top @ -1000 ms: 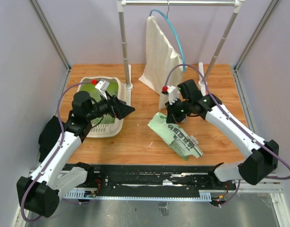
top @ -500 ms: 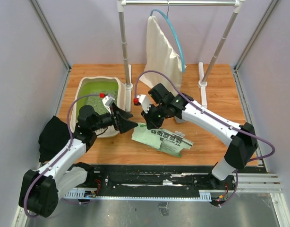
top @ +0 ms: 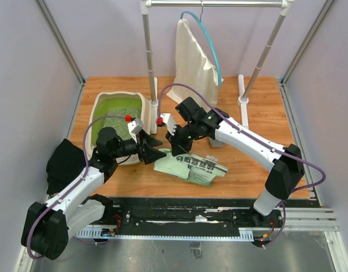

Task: Fill the litter box with clean litter
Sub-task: Adjust the cat litter bag at the center of the board.

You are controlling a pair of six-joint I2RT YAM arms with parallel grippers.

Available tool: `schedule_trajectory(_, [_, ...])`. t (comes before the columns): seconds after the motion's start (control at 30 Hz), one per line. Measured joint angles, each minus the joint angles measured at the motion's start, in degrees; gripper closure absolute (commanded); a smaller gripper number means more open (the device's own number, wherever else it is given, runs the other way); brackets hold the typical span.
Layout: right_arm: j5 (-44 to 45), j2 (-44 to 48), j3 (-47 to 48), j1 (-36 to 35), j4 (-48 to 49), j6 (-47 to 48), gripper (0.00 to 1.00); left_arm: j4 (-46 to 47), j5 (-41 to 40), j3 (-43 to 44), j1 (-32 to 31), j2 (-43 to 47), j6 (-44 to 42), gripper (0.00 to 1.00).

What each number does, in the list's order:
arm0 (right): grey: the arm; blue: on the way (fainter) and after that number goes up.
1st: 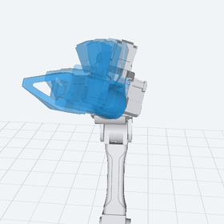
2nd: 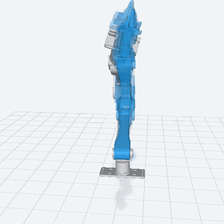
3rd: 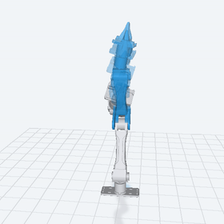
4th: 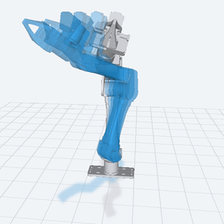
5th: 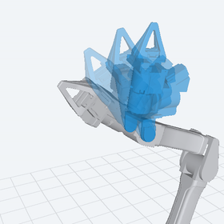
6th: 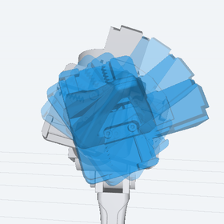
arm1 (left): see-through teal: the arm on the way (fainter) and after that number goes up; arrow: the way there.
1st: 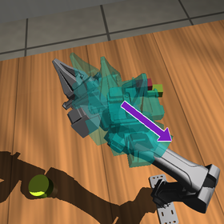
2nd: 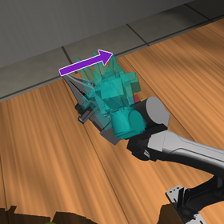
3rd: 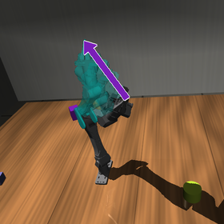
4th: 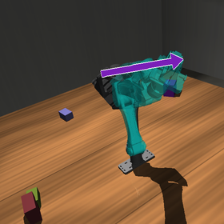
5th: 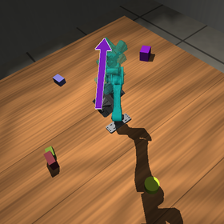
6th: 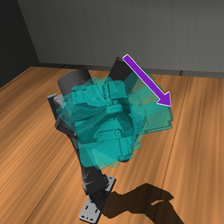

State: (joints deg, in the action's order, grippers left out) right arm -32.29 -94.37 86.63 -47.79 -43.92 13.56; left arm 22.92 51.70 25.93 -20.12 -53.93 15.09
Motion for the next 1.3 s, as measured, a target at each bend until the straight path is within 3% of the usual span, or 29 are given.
schedule_trajectory(0.07, [-0.68, 0.00, 0.00, 0.00, -0.13, 0.31, 0.99, -0.13, 0.07, 0.02, -0.11, -0.87, -0.46, 0.48])
schedule_trajectory(0.17, [-0.96, -0.02, 0.00, 0.00, -0.26, 0.83, 0.99, -0.39, 0.85, 0.11, -0.66, -3.02, -0.96, 0.75])
schedule_trajectory(0.23, [-0.92, -0.04, 0.00, 0.00, -0.31, 1.07, 0.92, -0.46, 1.60, 0.22, -1.22, -4.26, -1.42, 0.98])
schedule_trajectory(0.27, [-0.85, -0.04, 0.00, 0.00, -0.52, 1.07, 0.88, -0.70, 1.75, 0.37, -1.42, -4.76, -1.81, 0.99])
schedule_trajectory(0.37, [0.15, 0.09, -0.02, 0.00, -0.37, 0.72, 0.48, -2.14, 1.36, 0.52, -1.46, -5.57, -2.84, 0.99])
schedule_trajectory(0.53, [8.17, 4.57, -2.47, 0.00, -0.37, -0.68, 0.24, -4.81, -1.51, 0.50, -1.51, -4.44, -3.63, 0.99])
schedule_trajectory(0.7, [17.92, 19.41, -10.36, 0.00, 0.76, -1.44, 0.03, -6.05, -4.07, -0.48, -1.70, -0.72, -3.72, 1.00])
schedule_trajectory(0.8, [22.86, 30.80, -16.79, 0.00, 1.38, -1.20, 0.01, -6.69, -5.53, -1.01, -1.77, 0.66, -3.69, 0.99])
schedule_trajectory(0.97, [26.12, 39.89, -22.01, 0.00, 0.68, -1.53, 0.02, -7.89, -8.11, -1.64, -1.77, 2.62, -3.69, 1.00])
schedule_trajectory(1.13, [27.23, 41.68, -22.62, 0.87, -0.13, -2.64, 0.04, -8.31, -8.66, -1.92, -1.77, 3.96, -3.69, 0.99])
schedule_trajectory(1.3, [17.97, 36.35, -22.43, 10.05, -3.43, -3.48, 0.09, -9.09, -8.83, -1.92, -1.77, 4.20, -3.69, 1.00])
